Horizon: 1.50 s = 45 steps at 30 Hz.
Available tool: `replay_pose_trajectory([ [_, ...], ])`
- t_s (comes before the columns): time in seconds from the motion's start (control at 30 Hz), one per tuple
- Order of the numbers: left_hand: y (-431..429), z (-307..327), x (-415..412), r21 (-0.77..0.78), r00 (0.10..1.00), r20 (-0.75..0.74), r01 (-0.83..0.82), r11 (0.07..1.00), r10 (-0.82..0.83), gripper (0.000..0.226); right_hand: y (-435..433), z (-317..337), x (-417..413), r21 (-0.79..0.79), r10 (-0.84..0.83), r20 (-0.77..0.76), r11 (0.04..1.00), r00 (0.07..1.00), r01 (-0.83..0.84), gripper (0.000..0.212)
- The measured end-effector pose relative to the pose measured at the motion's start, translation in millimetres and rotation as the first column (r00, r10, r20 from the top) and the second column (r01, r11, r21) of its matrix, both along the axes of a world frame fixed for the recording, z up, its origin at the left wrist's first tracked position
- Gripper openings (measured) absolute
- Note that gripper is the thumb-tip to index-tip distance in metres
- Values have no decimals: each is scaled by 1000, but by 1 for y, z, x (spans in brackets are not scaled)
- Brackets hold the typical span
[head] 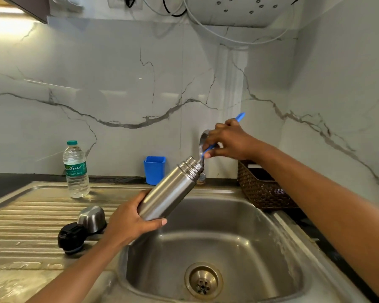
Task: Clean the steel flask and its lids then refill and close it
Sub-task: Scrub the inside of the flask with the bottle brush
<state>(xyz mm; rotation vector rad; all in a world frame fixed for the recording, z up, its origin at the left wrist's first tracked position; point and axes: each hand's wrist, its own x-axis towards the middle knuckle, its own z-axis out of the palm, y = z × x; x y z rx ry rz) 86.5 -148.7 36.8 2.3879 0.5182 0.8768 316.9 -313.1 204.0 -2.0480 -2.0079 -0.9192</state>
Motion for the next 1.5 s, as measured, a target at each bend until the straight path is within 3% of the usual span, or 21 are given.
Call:
replay_pose_trajectory([
  [0.17, 5, 0, -4, 12, 999, -13, -37, 999, 37, 101, -32, 25, 42, 180, -102, -205, 974, 973, 140, 29],
  [0.23, 4, -1, -4, 31, 999, -17, -39, 999, 40, 100, -24, 14, 35, 177, -86, -243, 975, 966, 131, 26],
  [0.4, 3, -4, -3, 157, 993, -77, -75, 985, 88, 98, 15, -43, -2, -21, -35, -77, 999, 996, 33, 24],
  [0.53, 7, -2, -3, 121, 992, -34, -120, 985, 125, 91, -11, -11, 33, 173, -79, -215, 978, 973, 118, 30],
  [0.63, 11, -3, -3, 122, 991, -34, -126, 985, 131, 98, -18, 2, 44, 258, -115, -230, 950, 966, 175, 30],
  [0.87, 6, -6, -2, 233, 986, -64, -138, 963, 157, 102, 6, -44, 7, 12, -1, -132, 1000, 991, 2, 21],
  [1.0, 8, -6, -1, 167, 988, -40, -141, 976, 150, 104, -26, 1, 43, 165, -57, -252, 981, 966, 101, 19],
  [1.1, 7, -9, -2, 132, 992, -22, -121, 984, 125, 103, -27, 7, 45, 210, -96, -259, 966, 961, 153, 21],
  [1.3, 2, -9, 0, 219, 992, -51, -104, 970, 118, 101, 0, -40, 0, 32, -22, -14, 999, 1000, 23, 29],
  [1.43, 0, -9, 3, 154, 996, -29, -82, 985, 88, 102, -31, 2, 28, 166, -80, -107, 981, 991, 97, 47],
  [1.5, 4, -8, 2, 161, 995, -14, -94, 982, 97, 103, -41, 15, 37, 209, -119, -172, 966, 978, 155, 37],
])
